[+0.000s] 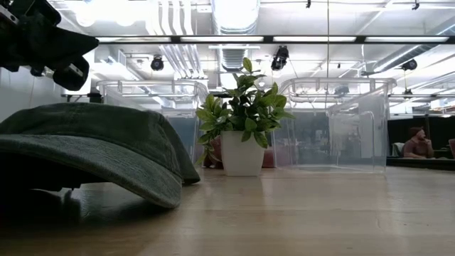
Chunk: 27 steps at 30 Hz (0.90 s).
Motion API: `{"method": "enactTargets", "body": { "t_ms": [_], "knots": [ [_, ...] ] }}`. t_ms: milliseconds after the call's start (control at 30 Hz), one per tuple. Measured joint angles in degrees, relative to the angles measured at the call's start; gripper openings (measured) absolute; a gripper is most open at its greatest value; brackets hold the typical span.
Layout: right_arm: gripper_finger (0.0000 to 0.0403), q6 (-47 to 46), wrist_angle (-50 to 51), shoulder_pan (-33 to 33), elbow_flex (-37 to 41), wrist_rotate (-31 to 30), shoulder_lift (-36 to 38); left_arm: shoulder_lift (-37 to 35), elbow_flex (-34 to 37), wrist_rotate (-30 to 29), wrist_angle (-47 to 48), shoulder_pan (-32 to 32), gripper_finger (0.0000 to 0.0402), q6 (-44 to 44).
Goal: Pick & Place hat
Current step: Put the right black cap into the right transparent bin
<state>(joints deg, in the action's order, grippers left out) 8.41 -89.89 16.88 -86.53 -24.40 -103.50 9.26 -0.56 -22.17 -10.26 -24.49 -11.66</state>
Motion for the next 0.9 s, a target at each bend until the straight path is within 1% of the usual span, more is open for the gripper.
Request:
{"method": "enactTargets", "body": {
  "t_ms": [67, 200, 333, 467, 533, 633, 700, 900],
  "knots": [
    [0.0008, 2.44, 0.01, 0.88, 0.99, -0.18, 0.0, 0.0, 0.0, 0.02, 0.02, -0.02, 0.0, 0.0],
    [0.0008, 3.82, -0.02, 1.99, 2.69, -1.89, 0.98, 0.0, -0.02, 0.0, 0.02, 0.0, 0.0, 0.02],
    [0.0008, 3.51, -0.09, 2.33, 4.13, -2.98, 1.81, 0.0, -0.02, 0.0, 0.02, 0.0, 0.0, 0.02],
    [0.0008, 0.26, -0.07, 3.06, 6.83, -3.04, 1.74, 0.0, -0.02, 0.0, 0.02, 0.0, 0.0, 0.02],
    [0.0008, 0.42, -0.05, 3.9, 8.43, -5.92, 1.64, 0.0, -0.02, 0.0, 0.02, 0.0, 0.0, -0.01],
    [0.0008, 3.17, -0.07, 5.4, 11.79, -10.2, 2.17, 0.0, -0.02, 0.02, 0.02, 0.0, 0.0, -0.46],
    [0.0008, 3.93, -0.02, 6.15, 14.64, -11.64, 3.35, 0.0, -0.04, 0.0, 0.02, -0.01, 0.0, -0.5],
    [0.0008, 4.01, -0.11, 7.0, 23.42, -11.98, 9.35, 0.0, -0.04, 0.0, 0.02, 0.0, 0.0, -0.94]
  ]
}}
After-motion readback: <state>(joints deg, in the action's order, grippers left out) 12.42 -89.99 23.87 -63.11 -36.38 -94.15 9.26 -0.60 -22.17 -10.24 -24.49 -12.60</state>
